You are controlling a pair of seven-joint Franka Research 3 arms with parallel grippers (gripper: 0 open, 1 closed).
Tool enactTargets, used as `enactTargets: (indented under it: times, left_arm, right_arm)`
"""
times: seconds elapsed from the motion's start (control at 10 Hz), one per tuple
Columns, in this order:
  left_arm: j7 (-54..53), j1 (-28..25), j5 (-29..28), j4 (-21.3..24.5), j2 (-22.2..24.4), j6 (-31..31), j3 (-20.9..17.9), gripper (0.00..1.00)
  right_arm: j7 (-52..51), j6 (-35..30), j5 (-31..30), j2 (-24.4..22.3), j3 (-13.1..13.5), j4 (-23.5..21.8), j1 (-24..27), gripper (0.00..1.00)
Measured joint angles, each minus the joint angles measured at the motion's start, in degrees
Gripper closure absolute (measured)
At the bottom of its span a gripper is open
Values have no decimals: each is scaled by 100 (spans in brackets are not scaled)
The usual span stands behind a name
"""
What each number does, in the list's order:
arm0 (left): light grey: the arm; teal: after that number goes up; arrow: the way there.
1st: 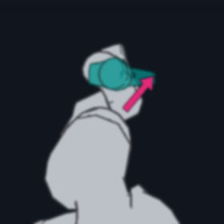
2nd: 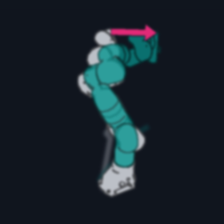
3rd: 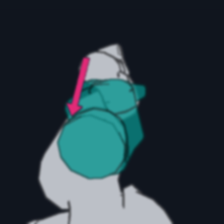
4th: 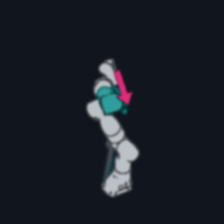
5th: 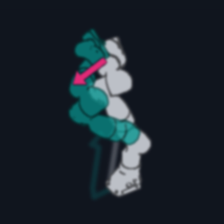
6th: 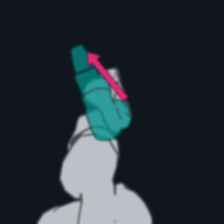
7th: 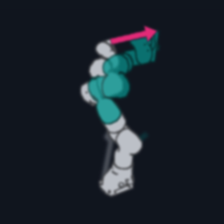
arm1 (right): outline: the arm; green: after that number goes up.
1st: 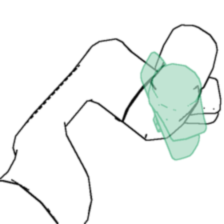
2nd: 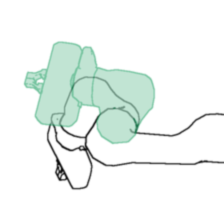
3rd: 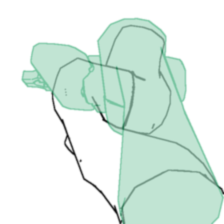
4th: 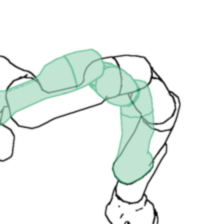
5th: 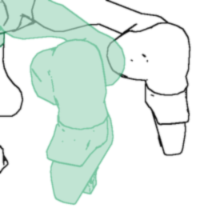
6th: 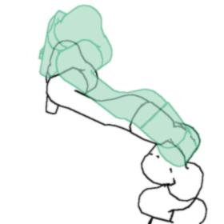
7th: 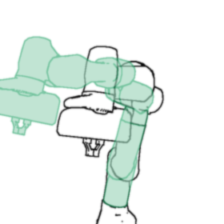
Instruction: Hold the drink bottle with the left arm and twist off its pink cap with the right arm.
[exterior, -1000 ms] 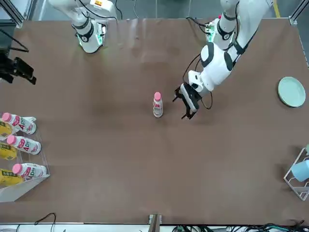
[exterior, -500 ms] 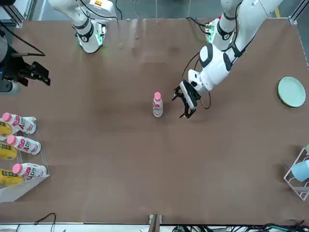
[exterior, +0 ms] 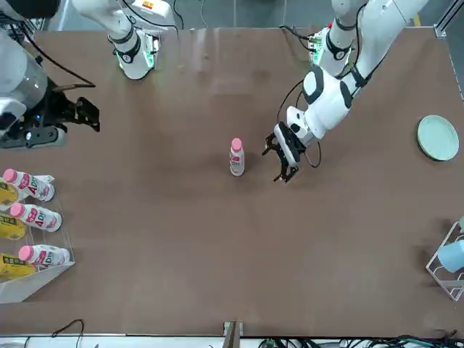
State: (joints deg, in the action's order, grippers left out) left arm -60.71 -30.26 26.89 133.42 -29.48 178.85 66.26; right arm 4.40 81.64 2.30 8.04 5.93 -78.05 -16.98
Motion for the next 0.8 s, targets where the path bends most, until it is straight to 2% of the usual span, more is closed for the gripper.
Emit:
enactTargets:
  times: [0.5,0.8]
  left_arm:
    - [-40,51,0,-21,7,-1,-3,0]
    - [-284,46,-7,-22,15,-1,-71,0]
  right_arm:
    - [8,325,5,439,-7,-20,-589,0]
    - [84,749,6,575,-9,-24,-985,0]
